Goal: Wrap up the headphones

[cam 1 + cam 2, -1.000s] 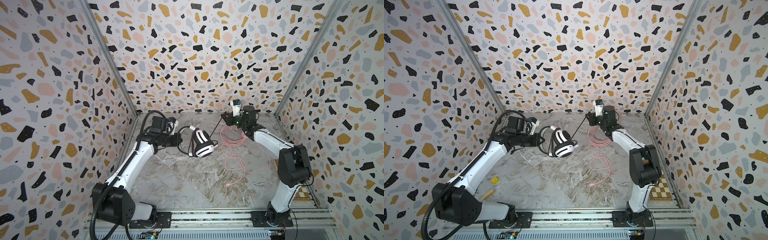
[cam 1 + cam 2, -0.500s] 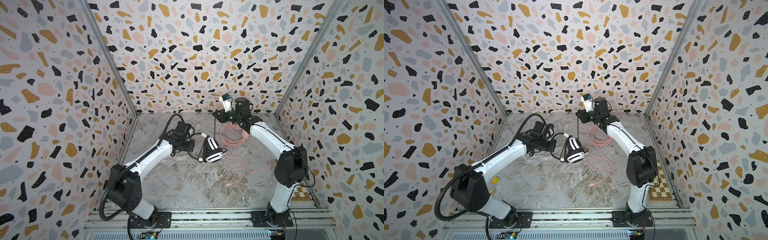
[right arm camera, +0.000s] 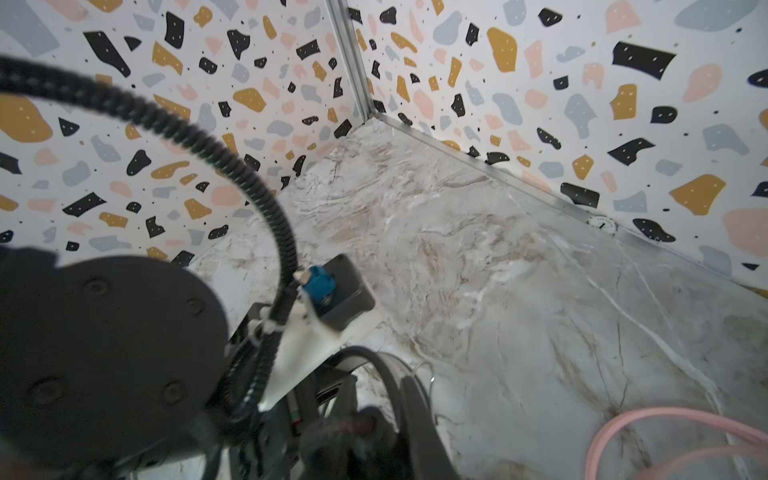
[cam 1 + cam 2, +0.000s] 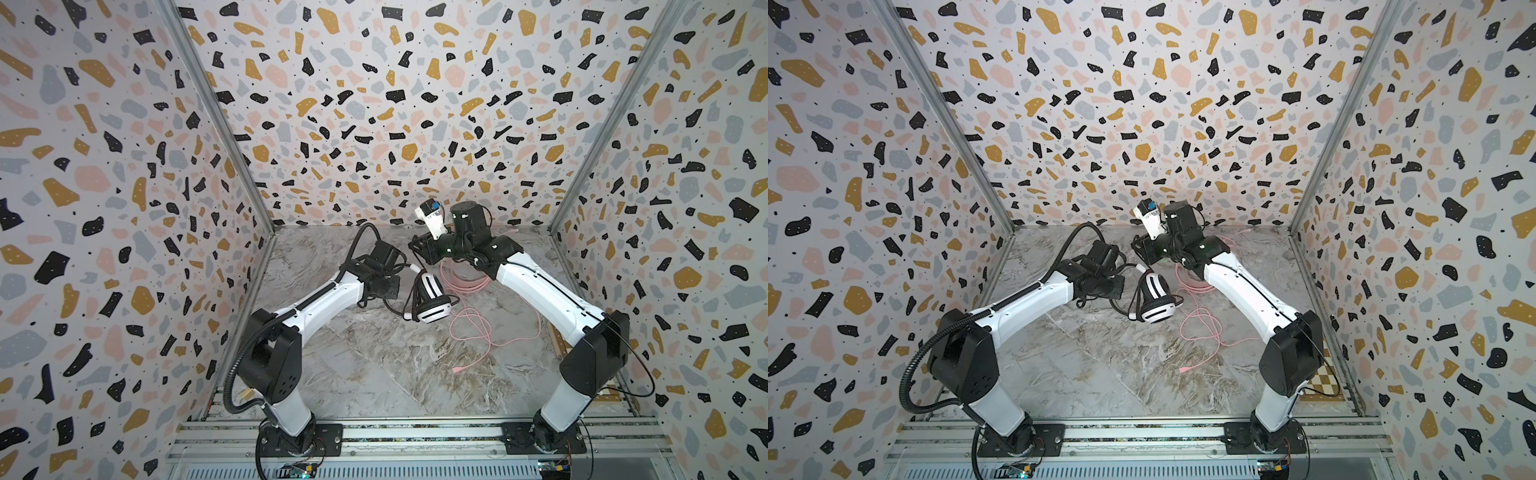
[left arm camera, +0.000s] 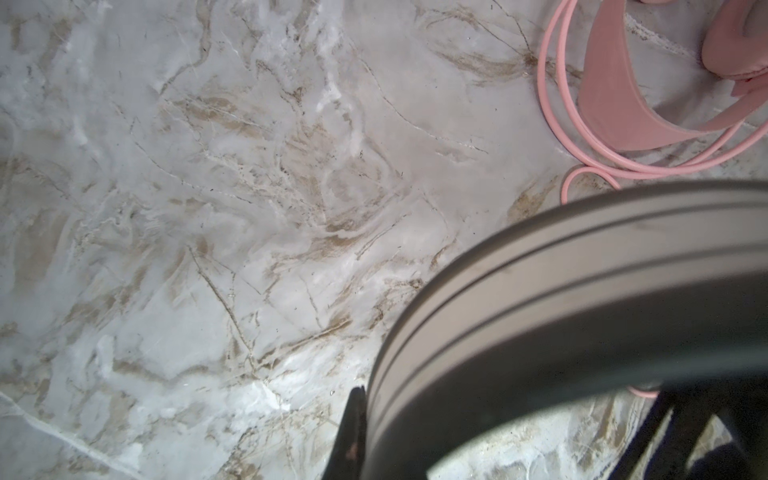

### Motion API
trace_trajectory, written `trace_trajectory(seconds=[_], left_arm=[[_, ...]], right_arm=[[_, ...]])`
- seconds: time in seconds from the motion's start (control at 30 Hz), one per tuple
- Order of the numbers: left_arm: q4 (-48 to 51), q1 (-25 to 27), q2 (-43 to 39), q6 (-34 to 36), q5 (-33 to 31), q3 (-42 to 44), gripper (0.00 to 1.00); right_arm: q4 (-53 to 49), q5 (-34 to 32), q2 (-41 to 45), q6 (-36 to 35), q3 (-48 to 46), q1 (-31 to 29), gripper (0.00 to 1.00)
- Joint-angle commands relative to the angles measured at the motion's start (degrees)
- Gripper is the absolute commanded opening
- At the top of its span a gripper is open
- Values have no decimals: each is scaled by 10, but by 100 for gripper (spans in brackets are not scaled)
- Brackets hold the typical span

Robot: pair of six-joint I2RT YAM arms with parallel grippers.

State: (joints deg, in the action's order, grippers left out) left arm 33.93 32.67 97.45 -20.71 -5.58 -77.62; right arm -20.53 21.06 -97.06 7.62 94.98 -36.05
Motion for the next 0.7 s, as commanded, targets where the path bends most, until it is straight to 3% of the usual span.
trace_trajectory(seconds=[0.0, 0.23, 0.4, 0.57, 0.67], left_arm=[[7, 8, 23, -12, -16, -12, 0], [-29, -15, 22, -40, 2, -28, 0], [-71, -37, -21, -64, 1, 7, 0], [-159, -52, -102, -119, -37, 87, 0], [-235, -52, -146, -158, -26, 144, 0]], right_arm=[[17, -1, 48, 14, -9, -33, 5], [-26, -37, 87, 36, -79, -54, 6], [-59, -24, 95, 53, -108, -53, 7], [-17, 79, 93, 105, -156, -40, 8], [55, 140, 82, 149, -197, -40, 8]])
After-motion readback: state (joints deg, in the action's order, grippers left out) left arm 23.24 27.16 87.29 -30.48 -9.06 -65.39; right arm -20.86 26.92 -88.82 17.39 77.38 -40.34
